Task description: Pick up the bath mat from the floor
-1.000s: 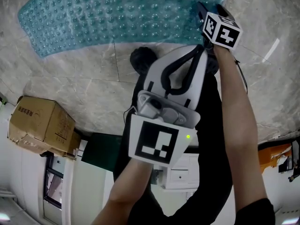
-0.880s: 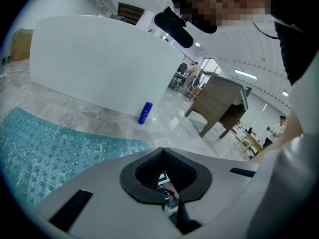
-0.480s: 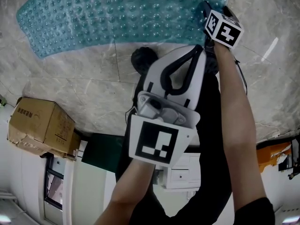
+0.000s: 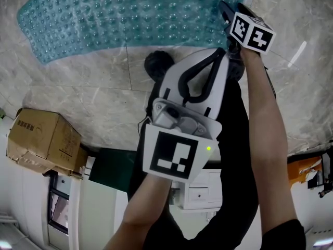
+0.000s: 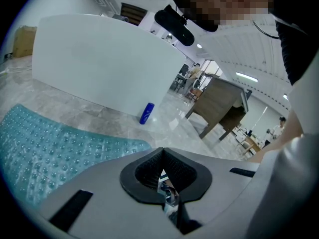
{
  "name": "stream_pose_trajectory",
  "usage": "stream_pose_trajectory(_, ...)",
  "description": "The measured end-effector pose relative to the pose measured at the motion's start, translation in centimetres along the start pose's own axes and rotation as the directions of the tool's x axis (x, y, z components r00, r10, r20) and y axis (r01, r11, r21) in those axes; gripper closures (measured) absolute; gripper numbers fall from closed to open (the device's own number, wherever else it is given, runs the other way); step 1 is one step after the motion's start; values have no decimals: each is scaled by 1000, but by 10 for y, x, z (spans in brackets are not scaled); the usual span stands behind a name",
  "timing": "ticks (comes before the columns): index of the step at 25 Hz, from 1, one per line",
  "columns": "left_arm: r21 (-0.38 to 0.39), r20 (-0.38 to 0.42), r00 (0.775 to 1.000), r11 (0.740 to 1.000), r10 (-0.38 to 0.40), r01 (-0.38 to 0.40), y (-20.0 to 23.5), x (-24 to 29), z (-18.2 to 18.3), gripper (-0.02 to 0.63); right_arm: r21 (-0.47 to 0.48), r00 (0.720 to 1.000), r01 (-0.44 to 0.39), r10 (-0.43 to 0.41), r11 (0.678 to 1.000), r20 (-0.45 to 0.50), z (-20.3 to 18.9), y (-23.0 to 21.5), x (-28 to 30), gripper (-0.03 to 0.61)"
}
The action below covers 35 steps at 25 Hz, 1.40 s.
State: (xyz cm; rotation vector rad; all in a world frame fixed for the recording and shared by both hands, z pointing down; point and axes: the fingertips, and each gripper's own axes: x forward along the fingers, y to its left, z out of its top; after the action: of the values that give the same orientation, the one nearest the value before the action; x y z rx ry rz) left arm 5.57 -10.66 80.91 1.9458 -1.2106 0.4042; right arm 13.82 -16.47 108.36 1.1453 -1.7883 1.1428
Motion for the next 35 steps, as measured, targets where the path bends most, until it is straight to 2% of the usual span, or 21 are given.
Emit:
stream_pose_trajectory(1, 0, -1, 1000, 1000, 0, 0, 0, 0, -1, 601, 2, 1000, -8, 8, 1000, -2, 0, 1, 0, 311)
stream_pose_trajectory(3, 8, -6, 1000, 1000, -5, 5, -1, 0, -3, 601, 4, 1000, -28, 28, 1000, -5, 1, 4, 0, 433)
stream_pose_trajectory(4, 13, -7, 1000, 1000, -7, 8, -1, 0, -3, 601, 0, 999, -40, 40, 999, -7, 1, 7, 1, 457)
stream_pose_trajectory(9, 7, 5, 1000, 1000, -7, 7, -1, -3, -1, 601, -11, 997, -73, 73, 997, -17, 4, 21, -1, 502)
stream_pose_trajectory(11, 27, 7, 1000, 1000, -10, 10, -4, -4, 0, 601, -10, 995, -97, 97, 995, -17, 6, 28, -5, 522)
stream_pose_trajectory(14, 73, 18, 1000, 997, 2, -3, -3, -8, 0, 601, -9, 992, -126, 126, 992, -17, 12, 37, -18, 535)
stream_pose_trajectory(18, 50, 71, 996, 997, 60, -64, 3, -17, 10, 601, -20, 983, -184, 184, 983, -28, 23, 49, -43, 537)
stream_pose_trajectory(23, 103, 81, 994, 992, 70, -78, -12, -49, 20, 601, -59, 963, -268, 265, 962, -57, 38, 83, -86, 538)
stream_pose_trajectory(26, 52, 104, 987, 990, 126, -132, -13, -77, 29, 601, -30, 951, -307, 304, 951, -58, 49, 106, -115, 538)
stream_pose_trajectory(29, -7, 136, 973, 982, 188, -189, -12, -106, 50, 601, 10, 938, -344, 345, 939, -46, 64, 134, -145, 538)
stream_pose_trajectory(35, 38, 176, 966, 979, 190, -200, -39, -165, 116, 601, 87, 911, -408, 412, 909, -31, 88, 186, -229, 538)
